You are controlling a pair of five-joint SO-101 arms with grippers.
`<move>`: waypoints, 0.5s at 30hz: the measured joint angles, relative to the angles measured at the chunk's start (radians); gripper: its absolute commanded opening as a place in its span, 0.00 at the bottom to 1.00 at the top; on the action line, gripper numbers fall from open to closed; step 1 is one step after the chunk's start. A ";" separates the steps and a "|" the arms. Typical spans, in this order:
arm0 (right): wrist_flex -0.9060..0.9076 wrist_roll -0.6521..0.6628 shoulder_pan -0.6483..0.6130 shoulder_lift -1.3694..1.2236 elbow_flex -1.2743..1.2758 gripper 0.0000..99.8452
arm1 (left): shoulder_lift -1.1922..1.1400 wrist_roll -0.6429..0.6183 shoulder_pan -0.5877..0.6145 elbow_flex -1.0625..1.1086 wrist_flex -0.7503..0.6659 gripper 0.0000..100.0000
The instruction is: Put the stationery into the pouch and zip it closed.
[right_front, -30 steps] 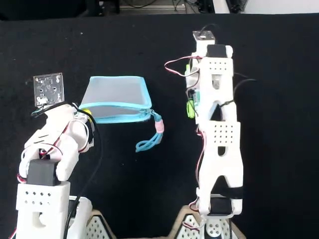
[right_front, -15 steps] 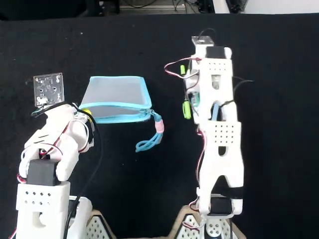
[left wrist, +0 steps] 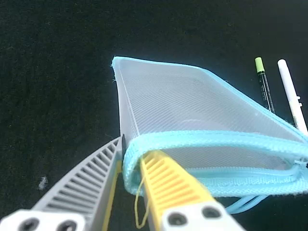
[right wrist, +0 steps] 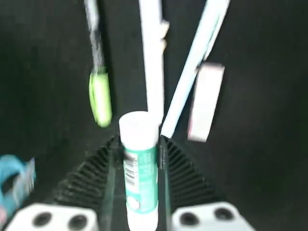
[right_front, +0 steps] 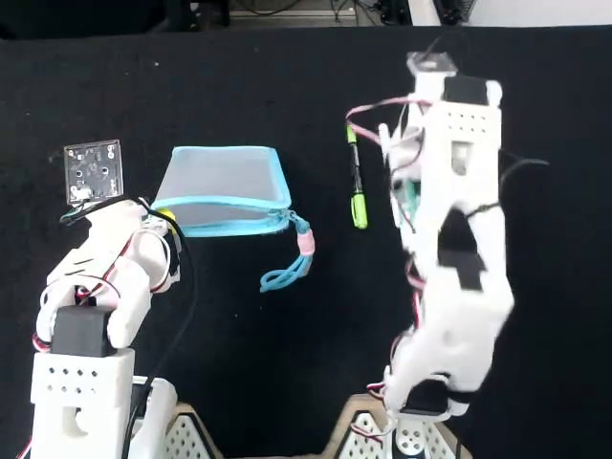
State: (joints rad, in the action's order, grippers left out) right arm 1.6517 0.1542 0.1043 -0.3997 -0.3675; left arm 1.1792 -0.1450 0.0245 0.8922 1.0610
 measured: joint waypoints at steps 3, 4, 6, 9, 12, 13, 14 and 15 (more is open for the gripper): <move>-0.157 0.037 0.002 0.186 0.324 0.01 | 0.000 0.000 0.000 0.000 0.000 0.03; -0.216 0.052 0.002 0.239 0.431 0.01 | 0.000 0.000 0.000 0.000 0.000 0.03; -0.324 0.077 -0.017 0.336 0.637 0.01 | 0.000 0.000 0.000 0.000 0.000 0.03; -0.445 0.098 -0.072 0.427 0.884 0.06 | 0.000 0.000 0.000 0.000 0.000 0.03; -0.486 0.100 -0.133 0.454 1.011 0.14 | 0.000 0.000 0.000 0.000 0.000 0.03; -0.491 0.100 -0.153 0.457 1.033 0.15 | 0.000 0.000 0.000 0.000 0.000 0.03; -0.491 0.100 -0.172 0.457 1.043 0.15 | 0.000 0.000 0.000 0.000 0.000 0.03; -0.494 0.100 -0.189 0.457 1.043 0.15 | 0.000 0.000 0.000 0.000 0.000 0.03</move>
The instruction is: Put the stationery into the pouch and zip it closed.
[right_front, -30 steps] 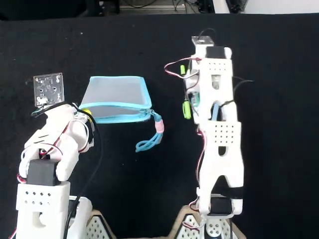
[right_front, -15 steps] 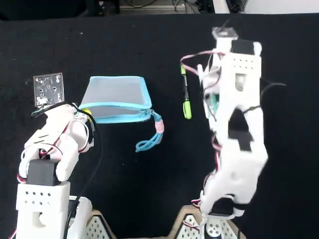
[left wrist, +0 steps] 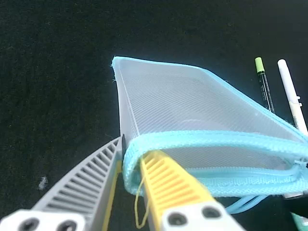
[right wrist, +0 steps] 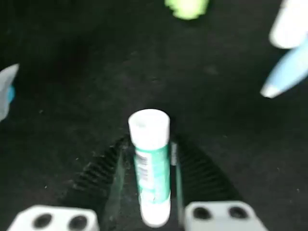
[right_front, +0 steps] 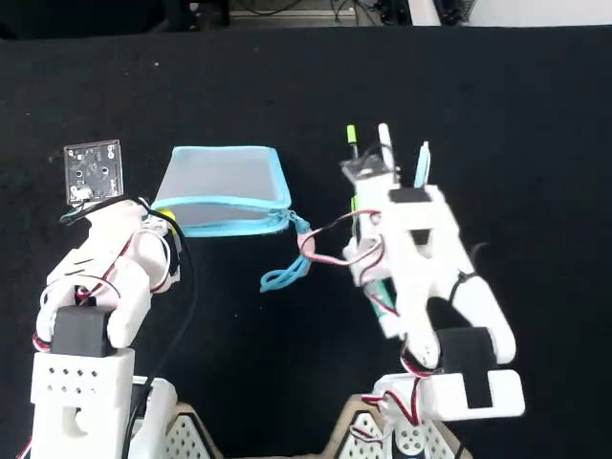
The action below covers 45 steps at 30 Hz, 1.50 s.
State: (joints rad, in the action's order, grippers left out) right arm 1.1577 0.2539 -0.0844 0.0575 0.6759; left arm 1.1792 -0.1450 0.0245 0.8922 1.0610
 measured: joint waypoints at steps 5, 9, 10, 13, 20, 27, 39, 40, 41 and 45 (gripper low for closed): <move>-0.002 0.000 -0.038 0.000 0.000 0.14 | 0.000 0.000 0.000 0.000 0.000 0.03; -0.005 0.000 -0.041 0.000 0.000 0.14 | 0.000 0.000 0.000 0.000 0.000 0.03; -0.006 0.003 -0.041 0.000 0.000 0.14 | 0.000 0.000 0.000 0.000 0.000 0.03; -0.012 0.040 -0.041 -0.002 0.000 0.14 | 0.000 0.000 0.000 0.000 0.015 0.03; -0.077 0.089 -0.021 -0.127 -0.037 0.01 | 0.000 0.000 0.000 0.000 0.021 0.03; 0.086 0.089 -0.008 -0.066 -0.121 0.01 | 0.000 0.000 0.000 0.000 0.021 0.03; 0.256 -0.055 -0.192 0.586 -0.176 0.01 | 0.000 0.000 0.000 0.000 0.021 0.03; 0.229 -0.080 -0.221 0.649 -0.176 0.01 | 0.000 0.000 0.000 0.000 0.021 0.03; 0.203 -0.103 -0.253 0.709 -0.176 0.01 | 0.000 0.000 0.000 0.000 0.021 0.03; 0.080 -0.153 -0.414 0.904 -0.176 0.01 | 0.000 0.000 0.000 0.000 0.021 0.03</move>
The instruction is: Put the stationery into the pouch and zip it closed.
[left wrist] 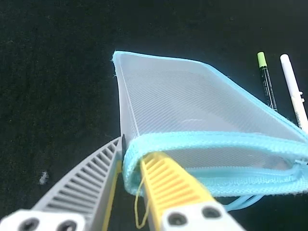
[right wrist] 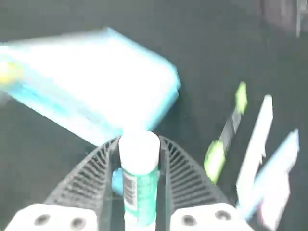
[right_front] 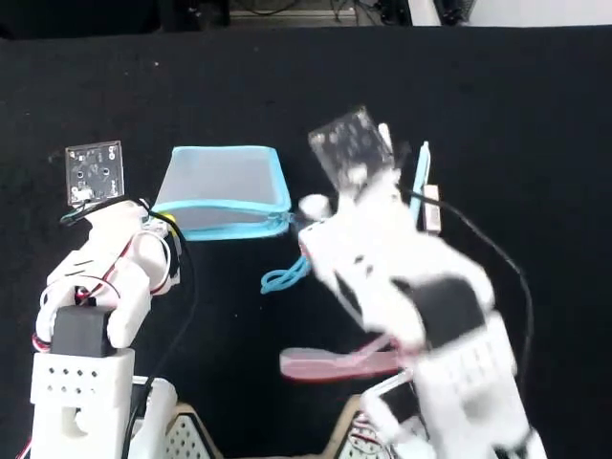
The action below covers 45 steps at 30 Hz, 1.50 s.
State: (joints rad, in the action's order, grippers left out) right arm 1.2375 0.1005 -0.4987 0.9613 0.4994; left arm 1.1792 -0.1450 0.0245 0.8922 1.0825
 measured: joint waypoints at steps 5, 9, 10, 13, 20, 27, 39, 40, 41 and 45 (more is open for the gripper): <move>-0.143 -0.003 -0.192 0.081 0.002 0.01 | 0.000 0.000 0.000 0.000 0.000 0.03; -0.328 -0.008 -0.238 0.084 0.095 0.01 | 0.000 0.000 0.000 0.000 0.000 0.03; -0.388 -0.006 -0.239 0.084 0.141 0.01 | 0.000 0.000 0.000 0.000 0.000 0.03; -0.572 -0.006 -0.245 0.084 0.272 0.01 | 0.000 0.000 0.000 0.000 0.000 0.03; -0.907 -0.006 -0.245 0.084 0.489 0.01 | 0.000 0.000 0.000 0.000 0.000 0.03; -1.185 0.114 -0.249 0.084 0.672 0.01 | 0.000 0.000 0.000 0.000 0.000 0.03; -1.559 0.387 -0.250 0.087 0.988 0.01 | -0.002 0.000 0.000 0.002 0.002 0.03; -1.564 0.390 -0.250 0.091 1.000 0.01 | -0.002 0.000 0.000 0.002 0.002 0.03; -1.565 0.391 -0.250 0.091 1.011 0.01 | -0.002 0.000 0.000 0.002 0.002 0.03; -1.560 0.391 -0.245 0.092 1.040 0.04 | -0.002 0.000 0.000 0.002 0.002 0.03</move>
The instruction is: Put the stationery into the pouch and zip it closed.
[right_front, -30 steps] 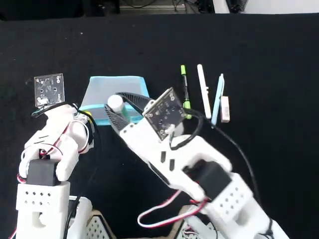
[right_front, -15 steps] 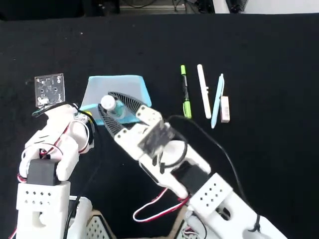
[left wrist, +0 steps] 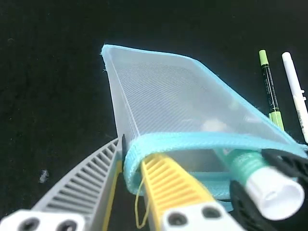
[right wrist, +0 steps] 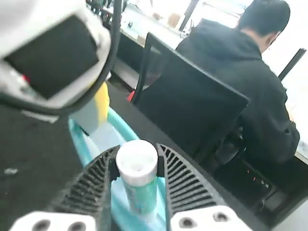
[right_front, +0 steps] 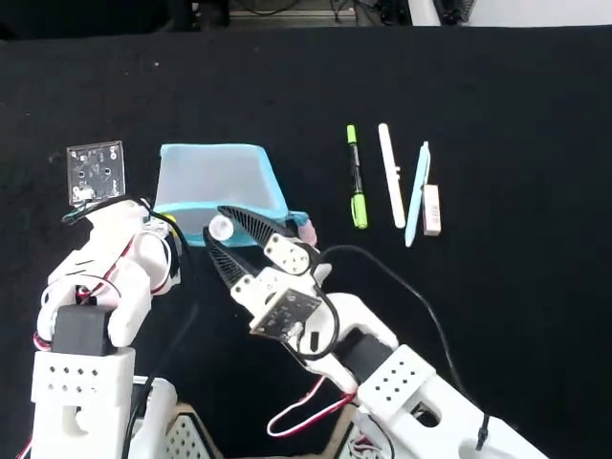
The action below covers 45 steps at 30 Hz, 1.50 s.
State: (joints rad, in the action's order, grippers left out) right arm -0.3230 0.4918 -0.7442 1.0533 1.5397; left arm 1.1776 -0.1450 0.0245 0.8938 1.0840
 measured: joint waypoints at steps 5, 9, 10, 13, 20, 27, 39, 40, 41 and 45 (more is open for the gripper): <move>0.230 -0.058 -0.006 0.003 -0.064 0.19 | 0.000 0.000 0.000 0.000 0.000 0.03; 0.555 -0.157 -0.005 0.002 -0.249 0.20 | 0.000 0.000 0.000 0.000 0.000 0.03; 0.638 -0.167 -0.005 0.002 -0.299 0.20 | 0.000 0.000 0.000 0.000 0.000 0.03; 0.878 -0.186 -0.005 0.002 -0.473 0.20 | 0.000 0.000 0.000 0.000 0.000 0.03; 1.315 -0.198 0.129 0.002 -0.885 0.20 | 0.000 0.000 0.003 0.000 0.000 0.03; 1.424 -0.370 0.466 -0.009 -0.971 0.20 | 0.000 0.000 0.003 0.000 0.000 0.03; 1.266 -0.390 0.609 -0.652 -0.999 0.17 | 0.000 0.000 0.003 0.000 0.000 0.03; 1.257 -0.391 0.612 -0.726 -1.030 0.17 | 0.000 0.000 0.003 0.000 0.000 0.03; 1.254 -0.391 0.617 -0.801 -1.071 0.17 | 0.000 0.000 0.003 0.000 0.000 0.03; 1.249 -0.391 0.635 -1.096 -1.281 0.17 | 0.000 0.000 0.003 0.000 0.000 0.03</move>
State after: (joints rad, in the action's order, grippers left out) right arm 0.9260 0.1005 -0.1089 -0.0422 0.2585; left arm 1.1776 -0.1450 0.0276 0.8938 1.0840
